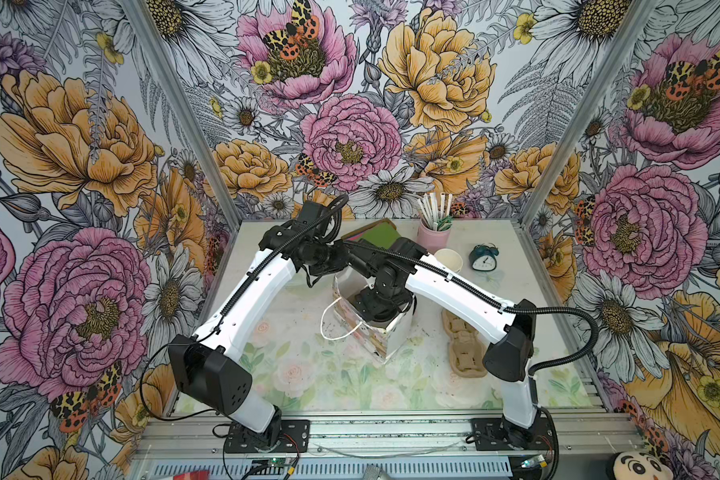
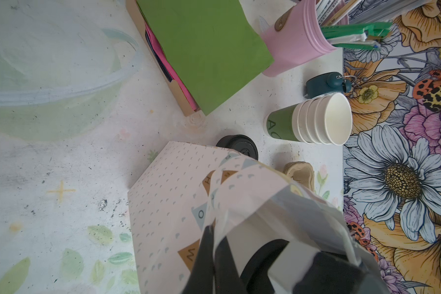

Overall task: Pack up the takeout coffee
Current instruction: 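Lower the cup into the bag onto the pulp carrier with the right gripper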

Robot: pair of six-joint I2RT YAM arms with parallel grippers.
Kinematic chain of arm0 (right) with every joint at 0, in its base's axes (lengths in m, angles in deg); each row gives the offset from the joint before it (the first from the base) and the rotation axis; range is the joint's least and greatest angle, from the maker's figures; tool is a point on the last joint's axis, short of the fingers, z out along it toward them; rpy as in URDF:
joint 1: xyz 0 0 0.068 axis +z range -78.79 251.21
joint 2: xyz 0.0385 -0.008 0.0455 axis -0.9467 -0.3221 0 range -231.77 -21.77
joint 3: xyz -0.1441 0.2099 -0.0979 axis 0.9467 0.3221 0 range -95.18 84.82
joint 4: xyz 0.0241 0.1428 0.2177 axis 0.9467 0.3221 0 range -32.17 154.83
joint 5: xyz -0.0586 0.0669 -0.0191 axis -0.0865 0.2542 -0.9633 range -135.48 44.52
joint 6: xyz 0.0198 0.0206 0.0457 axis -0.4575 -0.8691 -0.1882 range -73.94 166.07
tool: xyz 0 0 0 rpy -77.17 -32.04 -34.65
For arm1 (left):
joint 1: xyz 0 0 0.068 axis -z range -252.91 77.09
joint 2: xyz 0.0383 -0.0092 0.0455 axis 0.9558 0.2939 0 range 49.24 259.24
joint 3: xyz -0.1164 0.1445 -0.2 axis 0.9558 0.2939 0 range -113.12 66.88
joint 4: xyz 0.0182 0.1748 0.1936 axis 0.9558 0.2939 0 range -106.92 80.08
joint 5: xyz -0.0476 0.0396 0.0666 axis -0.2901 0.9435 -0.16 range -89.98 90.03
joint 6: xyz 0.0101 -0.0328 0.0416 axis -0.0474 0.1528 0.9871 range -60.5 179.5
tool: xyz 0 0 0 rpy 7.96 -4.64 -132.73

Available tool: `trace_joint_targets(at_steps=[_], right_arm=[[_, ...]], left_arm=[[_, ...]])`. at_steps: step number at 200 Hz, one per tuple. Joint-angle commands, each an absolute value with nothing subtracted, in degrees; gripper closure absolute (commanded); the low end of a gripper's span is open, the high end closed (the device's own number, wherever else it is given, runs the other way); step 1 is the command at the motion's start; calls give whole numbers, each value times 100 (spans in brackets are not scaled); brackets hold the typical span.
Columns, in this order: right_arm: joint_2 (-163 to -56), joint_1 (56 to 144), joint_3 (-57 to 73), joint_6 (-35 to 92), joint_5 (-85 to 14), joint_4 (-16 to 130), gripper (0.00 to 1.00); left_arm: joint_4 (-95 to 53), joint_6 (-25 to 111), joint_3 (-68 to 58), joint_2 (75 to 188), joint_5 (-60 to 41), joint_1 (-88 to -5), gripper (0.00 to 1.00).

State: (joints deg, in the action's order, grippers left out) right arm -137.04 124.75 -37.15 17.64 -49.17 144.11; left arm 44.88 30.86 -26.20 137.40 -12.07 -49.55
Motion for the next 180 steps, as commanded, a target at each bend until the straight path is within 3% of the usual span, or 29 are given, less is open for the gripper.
trace_joint_targets(at_steps=[1, 180], right_arm=[[-13767, 12455, -3628, 1823, -4993, 14223, 22], [-14121, 12414, -3312, 2149, -4820, 14055, 22]], left_arm=[[4170, 2927, -2405, 13427, -1222, -5037, 100], [3977, 2846, -2343, 13423, -1225, -5012, 100]])
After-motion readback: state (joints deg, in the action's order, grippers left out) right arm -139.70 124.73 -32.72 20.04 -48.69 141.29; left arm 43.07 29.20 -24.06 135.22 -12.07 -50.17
